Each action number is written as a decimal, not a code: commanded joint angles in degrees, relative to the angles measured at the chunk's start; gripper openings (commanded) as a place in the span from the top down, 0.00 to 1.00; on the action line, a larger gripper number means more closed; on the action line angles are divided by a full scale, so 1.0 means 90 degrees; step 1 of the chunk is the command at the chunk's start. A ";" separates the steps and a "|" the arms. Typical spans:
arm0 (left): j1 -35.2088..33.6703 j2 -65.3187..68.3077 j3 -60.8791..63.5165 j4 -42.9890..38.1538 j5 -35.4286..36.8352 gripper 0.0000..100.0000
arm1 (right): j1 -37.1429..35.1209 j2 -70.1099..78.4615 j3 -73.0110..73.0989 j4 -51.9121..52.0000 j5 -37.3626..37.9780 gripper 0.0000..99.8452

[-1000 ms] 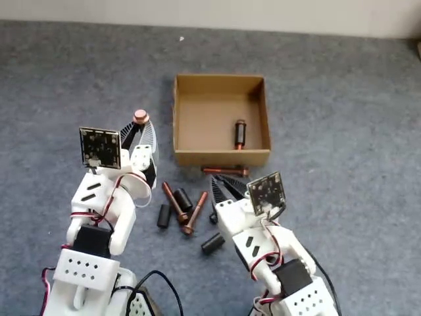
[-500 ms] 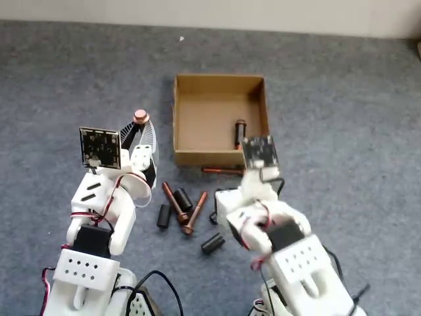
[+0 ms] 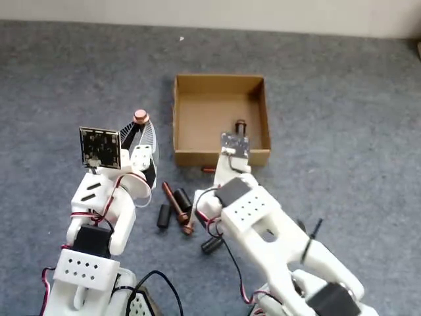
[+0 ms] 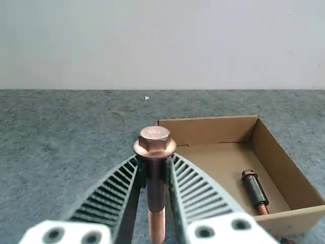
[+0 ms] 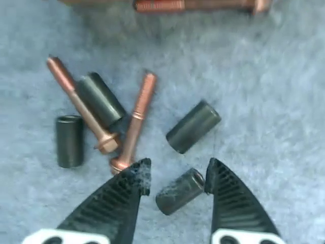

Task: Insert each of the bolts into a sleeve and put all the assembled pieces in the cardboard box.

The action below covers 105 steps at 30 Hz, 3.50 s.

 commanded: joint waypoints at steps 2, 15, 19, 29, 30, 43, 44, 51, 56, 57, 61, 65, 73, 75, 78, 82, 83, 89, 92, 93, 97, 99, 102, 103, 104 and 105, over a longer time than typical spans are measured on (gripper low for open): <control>-0.0083 -0.0093 -0.0376 -0.0166 0.0059 0.99 | -0.0054 0.0464 -0.0327 0.0024 -0.0234 0.83; -0.0083 -0.0093 -0.0366 -0.0156 0.0059 0.99 | 0.0503 0.1304 -0.0317 -0.0962 -0.0195 0.83; -0.0083 -0.0093 -0.0366 -0.0156 0.0059 0.99 | 0.0708 0.1685 -0.0337 -0.0962 -0.0195 0.83; -0.0083 -0.0093 -0.0366 -0.0156 0.0049 0.99 | 0.1021 0.1665 -0.0493 -0.1070 0.0274 0.94; -0.0083 -0.0093 -0.0366 -0.0156 0.0049 0.99 | 0.1021 0.1529 -0.0484 -0.1070 0.0537 0.99; -0.0063 -0.0093 -0.0376 -0.0156 0.0049 0.99 | 0.1011 -0.2232 0.1187 -0.2252 0.2852 0.99; -0.0063 -0.0093 -0.0396 -0.0156 0.0049 0.99 | 0.1011 -0.2486 0.1470 -0.2564 0.3057 0.99; -0.0034 -0.0093 -0.0591 -0.0137 0.0049 0.99 | 0.1011 -0.3433 0.3111 -0.4772 0.4435 0.99; -0.0024 -0.0093 -0.1226 0.0625 0.0088 0.99 | 0.1011 -0.3443 0.3668 -0.6002 0.4835 0.99; 0.0015 -0.0093 -0.1314 0.0772 0.0098 0.99 | 0.1011 -0.3453 0.3785 -0.6247 0.4884 0.99; 0.0347 -0.0103 -0.1382 0.0967 0.0098 0.99 | 0.0786 -0.3482 0.4283 -0.7360 0.5275 0.99; 0.0571 -0.0103 -0.1382 0.0957 0.0479 0.99 | 0.0513 -0.3482 0.4742 -0.8386 0.5597 0.99; 0.0591 -0.0103 -0.1392 0.0957 0.1309 0.99 | 0.0484 -0.3482 0.5192 -0.9724 0.5617 0.99; 0.0591 -0.0103 -0.1392 0.0957 0.1358 0.99 | 0.0474 -0.3492 0.5348 -1.0134 0.5617 0.99; 0.0601 -0.0103 -0.1392 0.0957 0.1358 0.99 | 0.0308 -0.3492 0.5592 -1.0613 0.5626 1.00; 0.0796 -0.0112 -0.1411 0.0957 0.1358 0.99 | 0.0142 -0.3492 0.5748 -1.0984 0.6017 1.00; 0.0894 -0.0112 -0.1411 0.0957 0.1348 0.99 | 0.0122 -0.3492 0.5758 -1.1033 0.6037 1.00; 0.1148 -0.0493 -0.1245 0.0645 0.1309 0.99 | 0.0093 -0.3492 0.5758 -1.1053 0.6027 1.00; 0.1138 -0.0796 -0.0933 0.0215 0.1114 0.99 | -0.0044 -0.3492 0.5768 -1.1053 0.6046 1.00; 0.1167 -0.0855 -0.0806 0.0098 0.0947 0.99 | -0.0093 -0.3492 0.5768 -1.1053 0.6056 1.00; 0.1158 -0.0972 -0.0425 -0.0254 0.0781 0.99 | -0.0161 -0.3492 0.5768 -1.1053 0.6056 1.00; 0.1138 -0.0972 -0.0376 -0.0293 0.0781 0.99 | -0.0161 -0.3492 0.5768 -1.1053 0.6056 1.00; 0.1138 -0.1011 -0.0366 -0.0293 0.0781 0.99 | -0.0151 -0.3492 0.5768 -1.1053 0.6056 1.00; 0.1167 -0.1021 -0.0366 -0.0283 0.0781 0.99 | -0.0142 -0.3492 0.5768 -1.1053 0.6056 1.00; 0.1177 -0.1031 -0.0376 -0.0234 0.0781 0.99 | -0.0132 -0.3492 0.5758 -1.1043 0.6056 1.00; 0.1177 -0.1031 -0.0425 -0.0117 0.0781 0.99 | -0.0132 -0.3492 0.5758 -1.1033 0.6046 1.00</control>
